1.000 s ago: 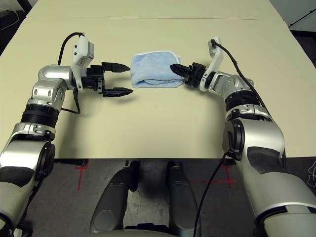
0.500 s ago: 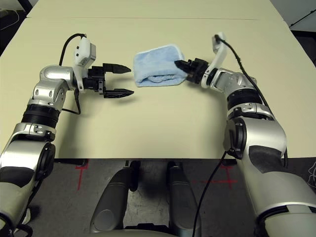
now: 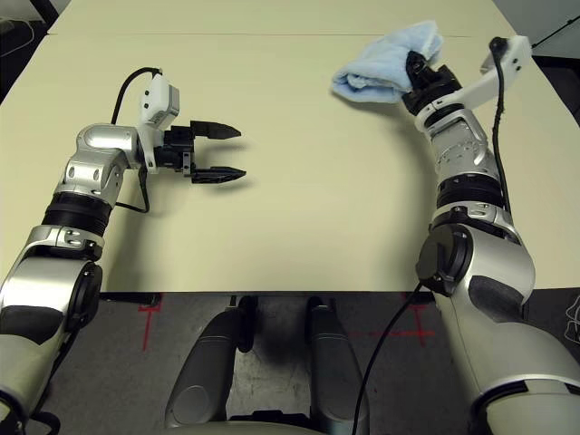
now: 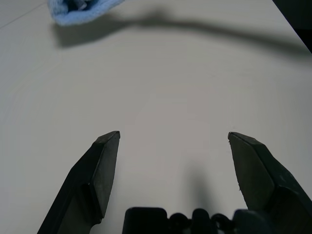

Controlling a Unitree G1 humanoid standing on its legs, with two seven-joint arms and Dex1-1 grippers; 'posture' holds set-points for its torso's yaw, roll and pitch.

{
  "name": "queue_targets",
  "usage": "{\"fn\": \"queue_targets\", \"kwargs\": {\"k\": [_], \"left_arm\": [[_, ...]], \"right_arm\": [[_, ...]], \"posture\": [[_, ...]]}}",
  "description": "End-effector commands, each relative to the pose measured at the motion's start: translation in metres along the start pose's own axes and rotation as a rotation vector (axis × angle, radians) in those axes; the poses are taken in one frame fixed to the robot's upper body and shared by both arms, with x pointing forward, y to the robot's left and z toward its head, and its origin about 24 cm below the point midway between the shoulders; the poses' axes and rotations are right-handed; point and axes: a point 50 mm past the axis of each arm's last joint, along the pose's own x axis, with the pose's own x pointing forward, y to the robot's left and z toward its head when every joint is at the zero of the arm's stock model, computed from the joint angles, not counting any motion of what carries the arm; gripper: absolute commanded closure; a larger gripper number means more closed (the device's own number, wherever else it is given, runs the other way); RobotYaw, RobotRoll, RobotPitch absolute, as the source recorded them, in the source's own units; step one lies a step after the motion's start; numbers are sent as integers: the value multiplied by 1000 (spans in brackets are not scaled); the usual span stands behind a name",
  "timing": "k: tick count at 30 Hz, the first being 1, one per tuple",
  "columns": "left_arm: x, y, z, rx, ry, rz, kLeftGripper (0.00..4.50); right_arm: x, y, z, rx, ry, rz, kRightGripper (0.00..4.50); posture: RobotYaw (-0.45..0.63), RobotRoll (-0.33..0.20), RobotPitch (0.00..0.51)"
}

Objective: Fold the towel and set it aside.

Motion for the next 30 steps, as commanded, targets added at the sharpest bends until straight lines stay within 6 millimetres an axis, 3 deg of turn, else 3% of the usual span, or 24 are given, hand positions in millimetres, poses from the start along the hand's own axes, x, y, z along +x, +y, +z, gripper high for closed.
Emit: {"fn": "queue_targets", "kwargs": {"k": [1,12,30], "left_arm": [[5,-1,-2,-2,14,-26,0],[7,-2,-2,-13,8,-33,0],[-3,-4,-6,-34,15,17,0]], "right_arm": [[-8,-18,12,-55,-85,-112,4487],[-13,-34,10,-90,-56,-225,4487],[10,-5,14,-41,-27,-144,4487]], "posture": [[-19,0,229],[-33,0,239],[19,0,250]]}}
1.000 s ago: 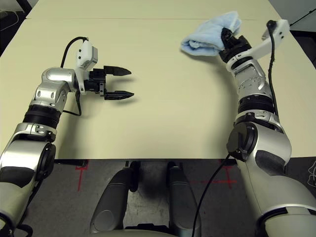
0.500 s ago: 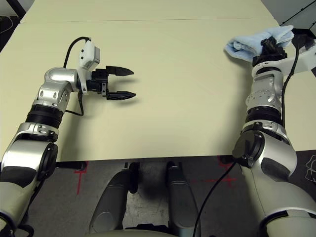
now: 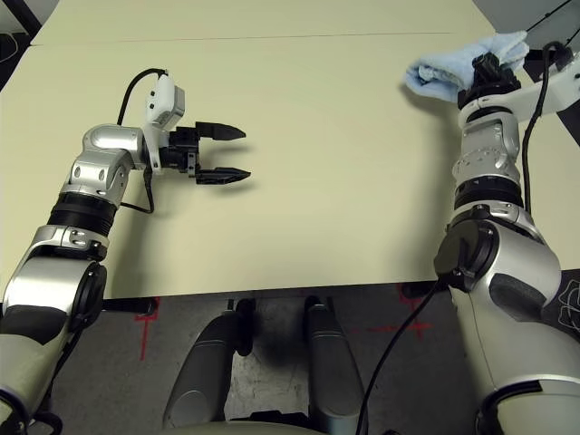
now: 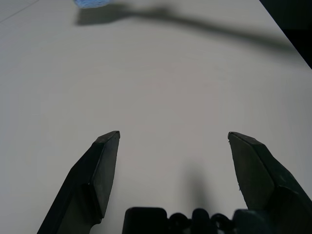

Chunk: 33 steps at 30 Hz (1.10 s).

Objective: Fold the towel and set it aside.

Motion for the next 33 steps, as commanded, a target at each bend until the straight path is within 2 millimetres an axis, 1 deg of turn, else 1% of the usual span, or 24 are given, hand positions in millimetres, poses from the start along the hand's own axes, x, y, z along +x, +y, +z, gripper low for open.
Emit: {"fn": "queue_targets", "kwargs": {"k": [1,5,7,10,17,22,26,33], "left_arm": [[-4,-3,-4,-15,4,16,0],[-6,-4,-3,-6,-31,47,0],[-6,-5,-3,-4,-44,53,0],[-6,-6,-3,-3,-39,42,0],[-4,-5,-2,-3,-41,37,0],[-1,-5,-2,-2,-40,18,0],[-1,-6,-2,-1,-32,6,0],[0,-6,-1,4,-31,-1,0]], "right_arm": [[0,-3,-2,-17,21,-32,4487],[-12,-23,-22,-62,134,-129,4487],[-17,-31,-26,-79,152,-158,4487],[-22,-43,-26,-88,158,-189,4487],[-28,-58,-17,-94,139,-208,4487],[-36,-70,-19,-88,154,-264,4487],[-41,-69,-30,-57,212,-262,4487],[-39,-51,-46,48,227,-270,4487]], "posture": [[21,0,252],[27,0,256],[27,0,256],[30,0,258],[5,0,253],[-7,0,254],[-9,0,253],[-6,0,246]]}}
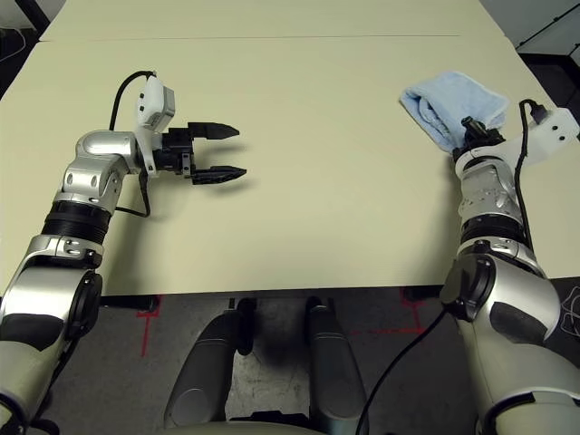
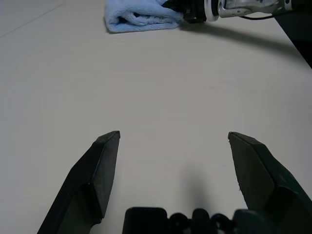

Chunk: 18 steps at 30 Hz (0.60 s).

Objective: Fold the towel and set it aside.

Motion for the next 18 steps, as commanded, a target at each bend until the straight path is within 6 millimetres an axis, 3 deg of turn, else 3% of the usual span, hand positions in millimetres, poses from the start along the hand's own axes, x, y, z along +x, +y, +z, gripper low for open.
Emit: {"fn": "queue_targets", "kwargs": {"k": [1,12,18], "left_arm": [[3,-2,-1,6,11,-27,0],[2,-2,-2,7,17,-28,0],[3,-2,-3,-8,11,-17,0]], "right_arm": [[-1,2,-9,60,25,-29,4487],[0,20,2,208,-32,-30,4487],[-2,23,-2,197,-15,-22,4487]], "posture": [[-6,0,246],[-4,0,238],[1,0,237]]}}
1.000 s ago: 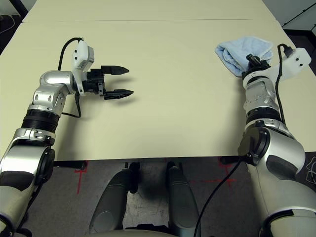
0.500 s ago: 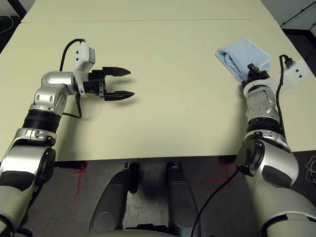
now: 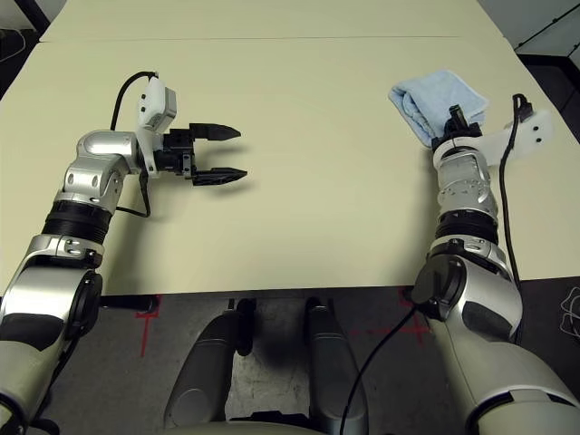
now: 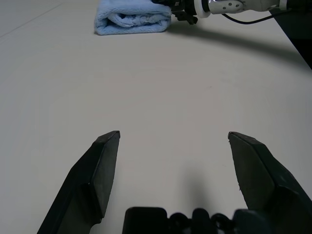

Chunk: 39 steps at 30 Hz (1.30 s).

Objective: Fold the towel and set it aside.

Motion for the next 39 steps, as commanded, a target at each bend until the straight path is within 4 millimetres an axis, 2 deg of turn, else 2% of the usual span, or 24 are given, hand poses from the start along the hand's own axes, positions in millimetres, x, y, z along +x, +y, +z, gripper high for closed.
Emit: {"fn": "queue_targets", "kwargs": {"k": [1,2,5,12,14,15,18,22,24,27,31,35,39], "left_arm": [[2,-1,-3,-20,2,-3,0],[2,-1,-4,-25,-1,2,0],[0,-2,-5,-33,-2,8,0],[0,0,-4,-31,0,17,0],[-1,1,-4,-29,0,21,0],[-1,1,-4,-29,-1,23,0],[0,1,-4,-29,-4,25,0],[0,1,-4,-37,-17,43,0],[0,3,-6,-63,-35,92,0],[2,10,-7,-114,-70,237,0],[6,23,-7,-215,-141,553,0],[7,22,-19,-220,-160,792,0],[3,20,-31,-188,-183,1037,0]], "right_arm": [[-3,-5,1,-9,8,-14,4487],[-4,-7,1,-24,11,-13,4487],[-5,-11,3,-61,28,-19,3540],[-9,-10,8,-90,103,-30,978],[-19,-8,6,-87,118,-26,236],[-26,-7,6,-93,124,-26,21],[-47,-3,9,-102,124,-30,21],[-77,4,25,-162,80,-51,21],[-81,11,36,-284,53,50,21],[-74,18,42,-463,34,210,21],[-50,19,33,-668,20,393,21],[-30,16,9,-818,13,547,21],[-20,13,-11,-814,-16,589,21]], "posture": [[1,0,237],[1,0,237],[-3,0,238],[-4,0,235],[-6,0,234],[-6,0,234],[-13,0,233],[-25,0,233],[-44,0,234],[-55,0,238],[-24,0,245],[23,0,251],[46,0,257]]}}
